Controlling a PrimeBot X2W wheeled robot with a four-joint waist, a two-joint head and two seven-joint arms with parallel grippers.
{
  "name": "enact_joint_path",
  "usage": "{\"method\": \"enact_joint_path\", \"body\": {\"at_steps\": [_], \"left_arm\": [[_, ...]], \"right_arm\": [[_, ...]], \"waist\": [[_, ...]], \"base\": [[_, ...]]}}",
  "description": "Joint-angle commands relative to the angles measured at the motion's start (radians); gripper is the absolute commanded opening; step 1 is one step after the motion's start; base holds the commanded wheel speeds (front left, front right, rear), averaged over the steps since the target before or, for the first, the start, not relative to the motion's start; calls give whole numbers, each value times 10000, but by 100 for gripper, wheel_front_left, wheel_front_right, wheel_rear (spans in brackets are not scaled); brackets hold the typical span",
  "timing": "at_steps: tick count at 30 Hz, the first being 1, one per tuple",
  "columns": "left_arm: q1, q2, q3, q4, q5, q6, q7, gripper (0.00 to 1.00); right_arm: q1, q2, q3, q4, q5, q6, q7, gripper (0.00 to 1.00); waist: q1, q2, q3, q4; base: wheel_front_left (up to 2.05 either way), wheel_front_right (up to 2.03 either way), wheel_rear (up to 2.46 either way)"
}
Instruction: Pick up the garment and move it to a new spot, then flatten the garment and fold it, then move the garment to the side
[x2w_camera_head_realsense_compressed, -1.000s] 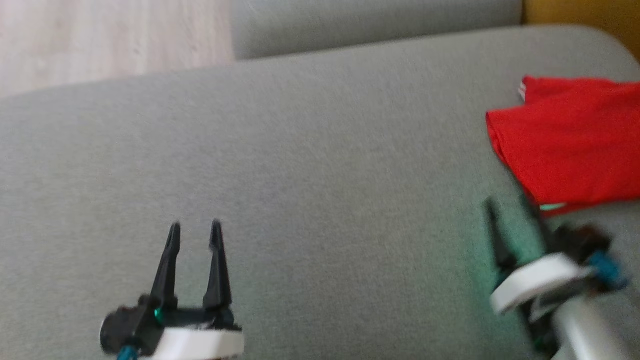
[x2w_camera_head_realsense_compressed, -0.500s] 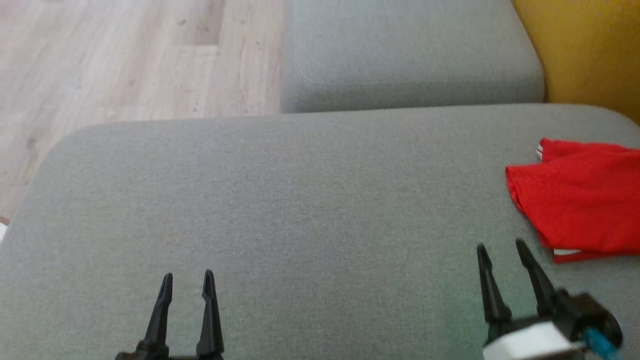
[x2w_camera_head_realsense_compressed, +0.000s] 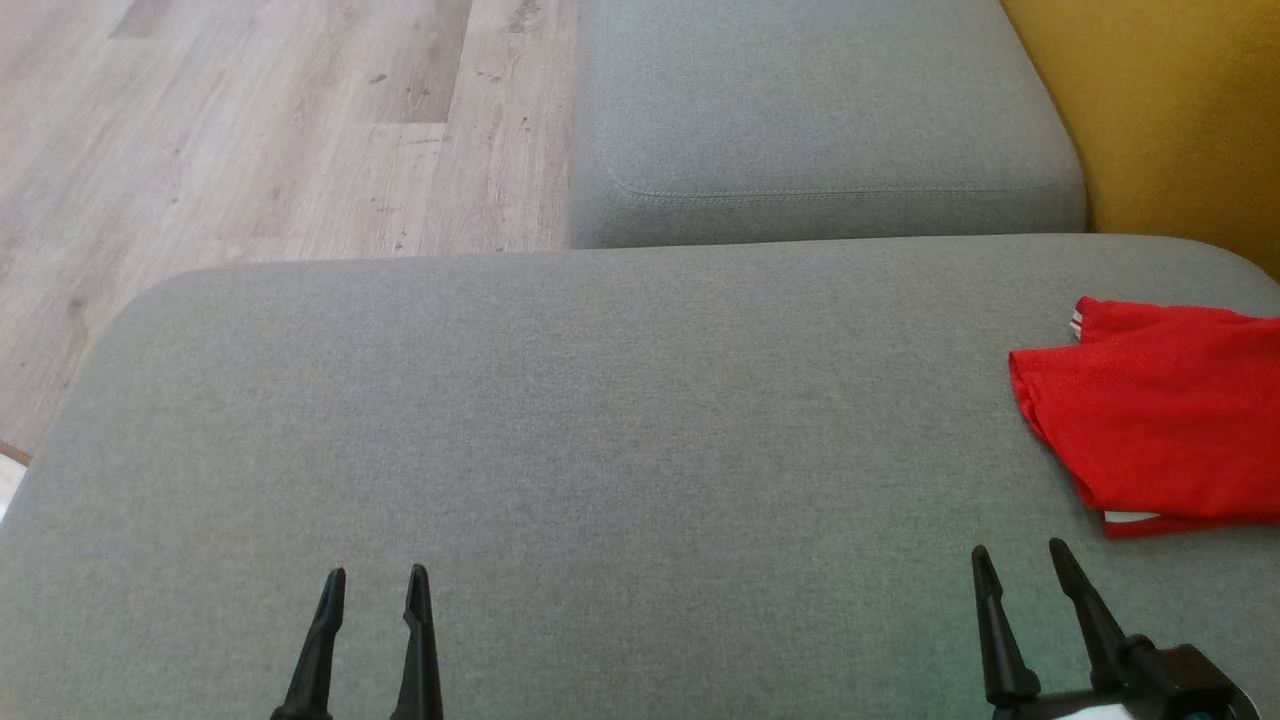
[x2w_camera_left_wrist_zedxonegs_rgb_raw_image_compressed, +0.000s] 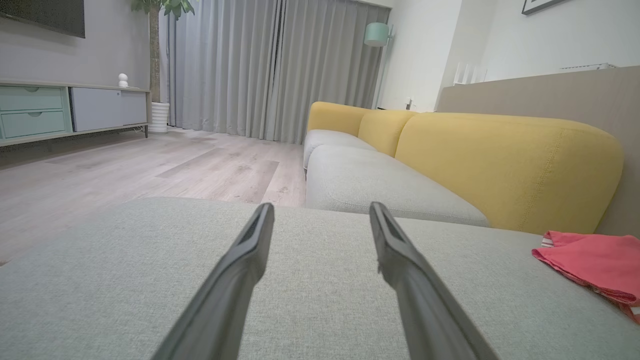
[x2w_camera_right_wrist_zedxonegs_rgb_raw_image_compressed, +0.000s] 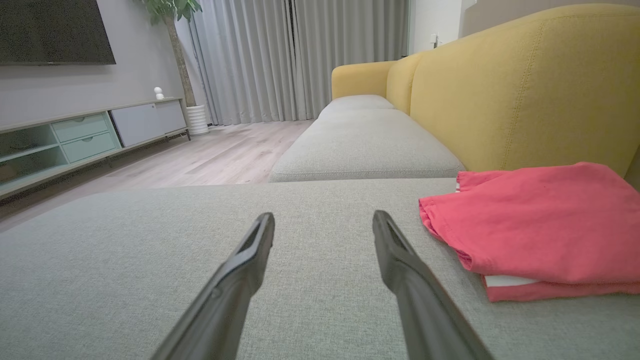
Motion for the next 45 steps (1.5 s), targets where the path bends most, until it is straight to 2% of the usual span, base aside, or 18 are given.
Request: {"method": "enact_joint_path", "body": {"at_steps": [1, 11, 12, 18, 45], "left_arm": [[-308, -68, 336, -305, 73, 37, -51, 100], [-339, -68, 304, -135, 212, 54, -51, 100], [-1, 0, -6, 165, 173, 2, 0, 0], [161, 1, -28, 986, 96, -4, 15, 0], [-712, 164, 359, 1375, -3151, -270, 625, 0]], "right_arm": [[-338, -57, 244, -336, 79, 65, -108, 100], [-348, -56, 246, -312, 215, 65, -108, 100], [-9, 2, 4, 2, 163, 0, 0, 0], [131, 2, 24, 800, 247, -2, 33, 0], [-647, -155, -109, 866, 3641, 13, 662, 0]], "waist": [[0, -1, 3, -6], [0, -1, -49, -52], [0, -1, -51, -53], [0, -1, -46, -59], [0, -1, 219, -198]], "base": [[0, 0, 0], [0, 0, 0], [0, 0, 0], [0, 0, 0], [0, 0, 0]]}}
